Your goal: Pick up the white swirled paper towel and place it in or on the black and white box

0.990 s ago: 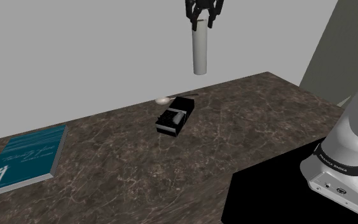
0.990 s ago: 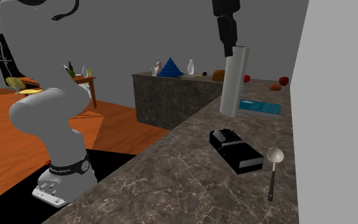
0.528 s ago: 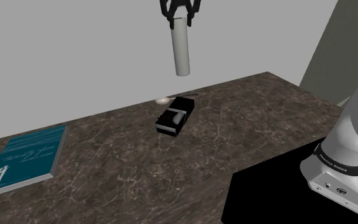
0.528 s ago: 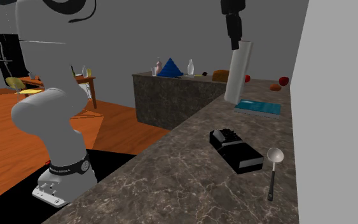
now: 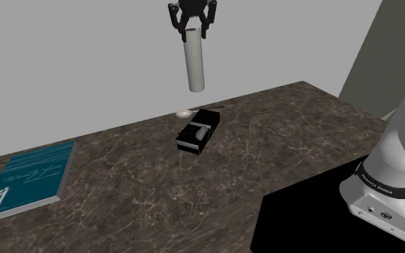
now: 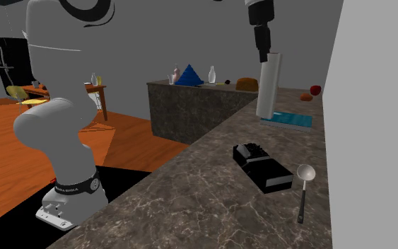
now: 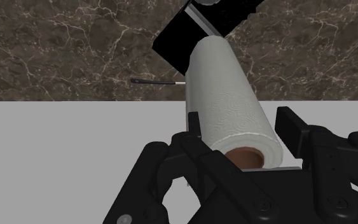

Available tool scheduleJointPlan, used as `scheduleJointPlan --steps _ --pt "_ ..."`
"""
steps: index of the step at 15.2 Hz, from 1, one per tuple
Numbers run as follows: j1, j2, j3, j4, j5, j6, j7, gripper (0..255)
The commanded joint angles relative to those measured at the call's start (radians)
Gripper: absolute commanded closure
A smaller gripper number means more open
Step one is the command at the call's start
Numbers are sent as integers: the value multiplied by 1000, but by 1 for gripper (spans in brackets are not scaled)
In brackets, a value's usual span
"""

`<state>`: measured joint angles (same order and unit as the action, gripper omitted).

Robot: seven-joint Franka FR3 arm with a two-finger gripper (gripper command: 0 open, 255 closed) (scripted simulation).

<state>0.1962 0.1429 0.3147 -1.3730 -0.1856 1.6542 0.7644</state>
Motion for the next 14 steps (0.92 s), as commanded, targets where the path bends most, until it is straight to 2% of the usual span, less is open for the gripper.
scheduleJointPlan --steps 1,14 --pt "-3 -11 -1 -40 4 30 1 255" --pt "-15 -48 -7 -263 11 217 18 255"
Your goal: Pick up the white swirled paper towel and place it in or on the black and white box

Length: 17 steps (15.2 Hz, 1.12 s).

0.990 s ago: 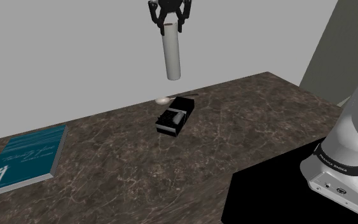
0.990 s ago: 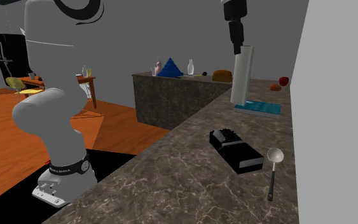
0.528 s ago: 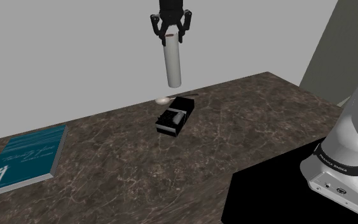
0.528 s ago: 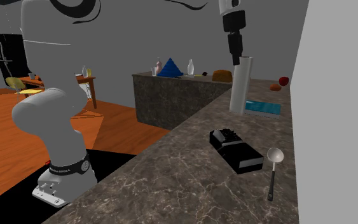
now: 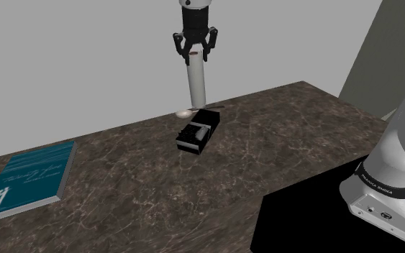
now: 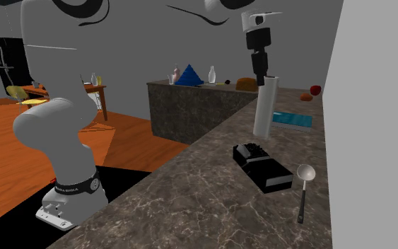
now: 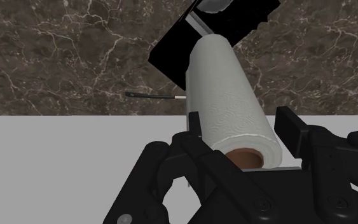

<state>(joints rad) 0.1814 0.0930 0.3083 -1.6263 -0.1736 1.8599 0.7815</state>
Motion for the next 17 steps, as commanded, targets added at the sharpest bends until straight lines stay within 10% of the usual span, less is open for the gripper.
scheduleJointPlan --steps 1,17 --pt "-1 1 -1 -24 -1 25 3 255" --pt "-4 4 -4 -147 -10 150 21 255"
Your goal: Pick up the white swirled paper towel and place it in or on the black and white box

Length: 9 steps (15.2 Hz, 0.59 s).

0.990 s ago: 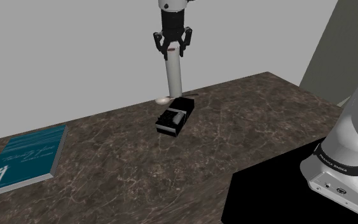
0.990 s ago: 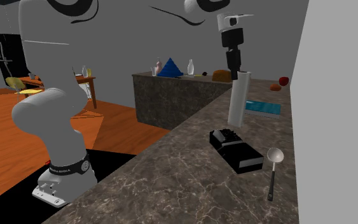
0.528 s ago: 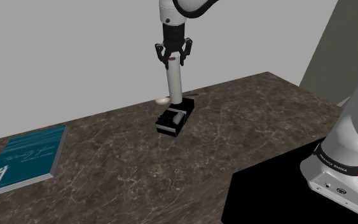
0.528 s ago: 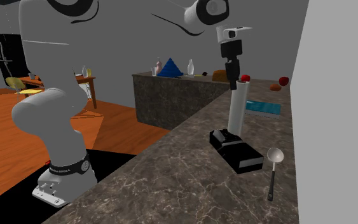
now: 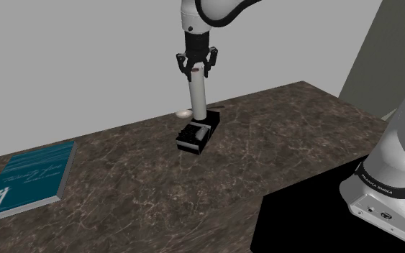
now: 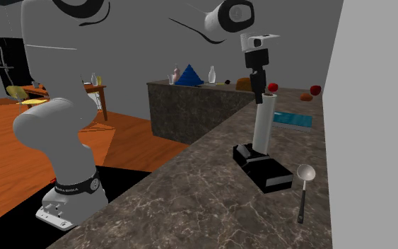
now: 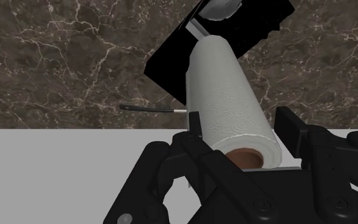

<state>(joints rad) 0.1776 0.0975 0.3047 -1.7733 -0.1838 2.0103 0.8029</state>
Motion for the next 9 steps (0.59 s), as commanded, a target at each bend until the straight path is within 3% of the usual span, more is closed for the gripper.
scheduleJointPlan --steps 1,2,7,9 --pt "0 0 0 0 0 0 0 255" --pt "0 0 0 0 0 0 0 0" --pt "0 0 0 0 0 0 0 0" --pt "3 -18 4 44 9 -61 -6 0"
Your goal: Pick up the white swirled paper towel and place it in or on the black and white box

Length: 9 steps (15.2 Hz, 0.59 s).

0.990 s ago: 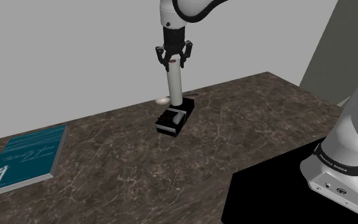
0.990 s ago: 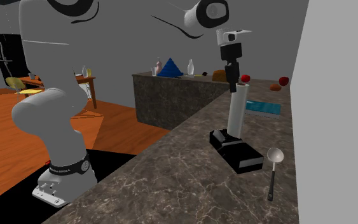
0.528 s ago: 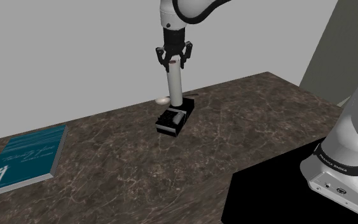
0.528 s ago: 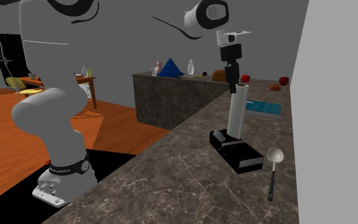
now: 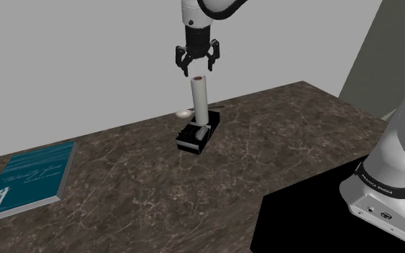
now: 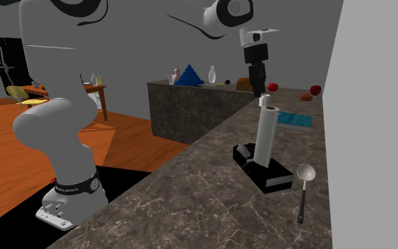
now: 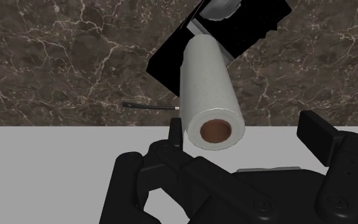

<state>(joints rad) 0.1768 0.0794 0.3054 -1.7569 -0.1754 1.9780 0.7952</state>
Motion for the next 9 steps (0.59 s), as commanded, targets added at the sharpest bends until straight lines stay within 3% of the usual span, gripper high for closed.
scheduleJointPlan --steps 1,9 --pt "5 -7 5 52 4 -59 -1 0" --pt "6 -11 6 72 7 -84 -3 0"
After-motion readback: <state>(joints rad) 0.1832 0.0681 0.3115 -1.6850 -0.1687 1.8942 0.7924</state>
